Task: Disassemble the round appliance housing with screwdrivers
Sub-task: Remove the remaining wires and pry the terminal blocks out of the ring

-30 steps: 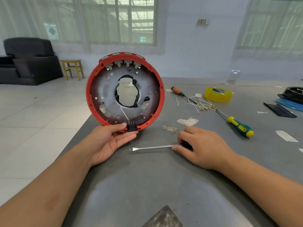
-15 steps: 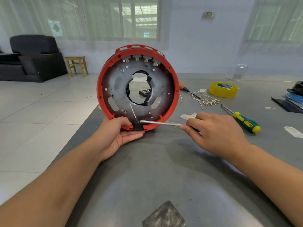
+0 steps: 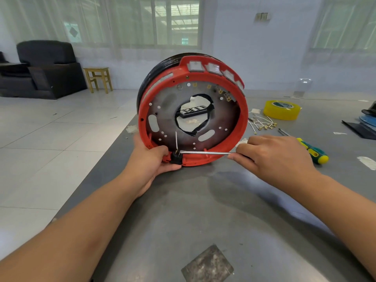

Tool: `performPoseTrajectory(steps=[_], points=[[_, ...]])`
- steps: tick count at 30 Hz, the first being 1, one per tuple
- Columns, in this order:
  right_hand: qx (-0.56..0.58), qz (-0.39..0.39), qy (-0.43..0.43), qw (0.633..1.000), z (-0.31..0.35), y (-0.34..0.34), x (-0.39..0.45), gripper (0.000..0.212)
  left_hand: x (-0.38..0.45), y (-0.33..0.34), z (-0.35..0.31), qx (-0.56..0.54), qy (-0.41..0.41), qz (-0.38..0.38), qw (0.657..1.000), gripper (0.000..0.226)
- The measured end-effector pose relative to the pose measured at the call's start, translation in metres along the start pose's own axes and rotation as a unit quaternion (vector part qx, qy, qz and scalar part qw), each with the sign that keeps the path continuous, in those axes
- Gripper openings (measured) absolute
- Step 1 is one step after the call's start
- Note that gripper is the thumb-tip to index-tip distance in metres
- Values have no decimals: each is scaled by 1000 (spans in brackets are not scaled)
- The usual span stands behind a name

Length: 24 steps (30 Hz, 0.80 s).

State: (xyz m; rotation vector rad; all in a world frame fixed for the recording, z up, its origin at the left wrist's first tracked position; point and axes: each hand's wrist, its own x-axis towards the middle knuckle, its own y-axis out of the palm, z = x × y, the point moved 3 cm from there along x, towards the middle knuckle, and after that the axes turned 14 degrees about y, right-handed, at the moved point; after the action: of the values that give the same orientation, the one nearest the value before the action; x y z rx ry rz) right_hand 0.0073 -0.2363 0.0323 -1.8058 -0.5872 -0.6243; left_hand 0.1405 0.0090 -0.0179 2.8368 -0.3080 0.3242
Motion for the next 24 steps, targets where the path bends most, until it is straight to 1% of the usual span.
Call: performPoseTrajectory(steps=[6,11,19,24], points=[[-1,-15,-26,1000,-3,-4,2,60,2,0,3,23,19,-1,1000,62],[8,-32,-24,999,-4,-6,2,59,6,-3,7,25,17,-3,1000,66],[17,-23,-23,999,-4,-5,1,62,9,-3,10,30,16,-5,999,65],[2,-17,-29,999,-4,-9,2,58,9,-3,11,38,21,2,999,62]])
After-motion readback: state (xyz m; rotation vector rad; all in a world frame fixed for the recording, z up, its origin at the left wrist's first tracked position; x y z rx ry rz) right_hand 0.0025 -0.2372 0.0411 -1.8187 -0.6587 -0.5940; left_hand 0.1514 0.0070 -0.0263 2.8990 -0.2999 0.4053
